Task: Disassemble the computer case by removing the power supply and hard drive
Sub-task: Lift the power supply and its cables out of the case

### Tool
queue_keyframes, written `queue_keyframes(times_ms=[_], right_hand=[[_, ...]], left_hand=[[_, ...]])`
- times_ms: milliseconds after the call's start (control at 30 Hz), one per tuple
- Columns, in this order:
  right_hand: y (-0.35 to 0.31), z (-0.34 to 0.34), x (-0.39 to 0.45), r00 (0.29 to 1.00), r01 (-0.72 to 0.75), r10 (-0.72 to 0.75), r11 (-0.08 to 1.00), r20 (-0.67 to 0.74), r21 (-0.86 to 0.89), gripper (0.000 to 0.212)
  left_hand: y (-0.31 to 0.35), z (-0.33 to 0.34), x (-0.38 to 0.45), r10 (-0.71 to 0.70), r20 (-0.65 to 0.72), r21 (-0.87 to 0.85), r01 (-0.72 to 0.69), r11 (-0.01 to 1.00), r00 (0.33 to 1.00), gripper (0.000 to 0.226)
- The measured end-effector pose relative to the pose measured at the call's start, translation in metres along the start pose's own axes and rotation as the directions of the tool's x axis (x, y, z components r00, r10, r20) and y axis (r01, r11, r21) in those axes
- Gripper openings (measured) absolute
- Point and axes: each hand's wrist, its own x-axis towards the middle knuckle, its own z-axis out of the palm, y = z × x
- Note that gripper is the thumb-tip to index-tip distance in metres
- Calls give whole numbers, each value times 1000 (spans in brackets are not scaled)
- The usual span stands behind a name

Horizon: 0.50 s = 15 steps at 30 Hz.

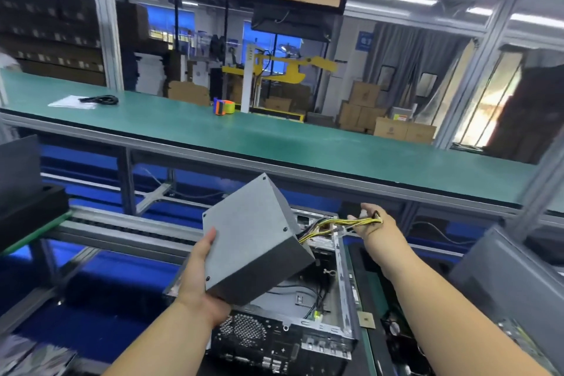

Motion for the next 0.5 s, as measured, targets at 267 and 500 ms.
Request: queue_keyframes(times_ms=[267,500], right_hand=[[27,-76,6,971,7,-39,991,236,134,43],[59,-164,32,867,-373,103,782,487,500,54]], left_hand=[[-70,66,26,-163,-64,46,166,985,985,48],[-144,138,47,-174,-29,157,176,972,984,40]])
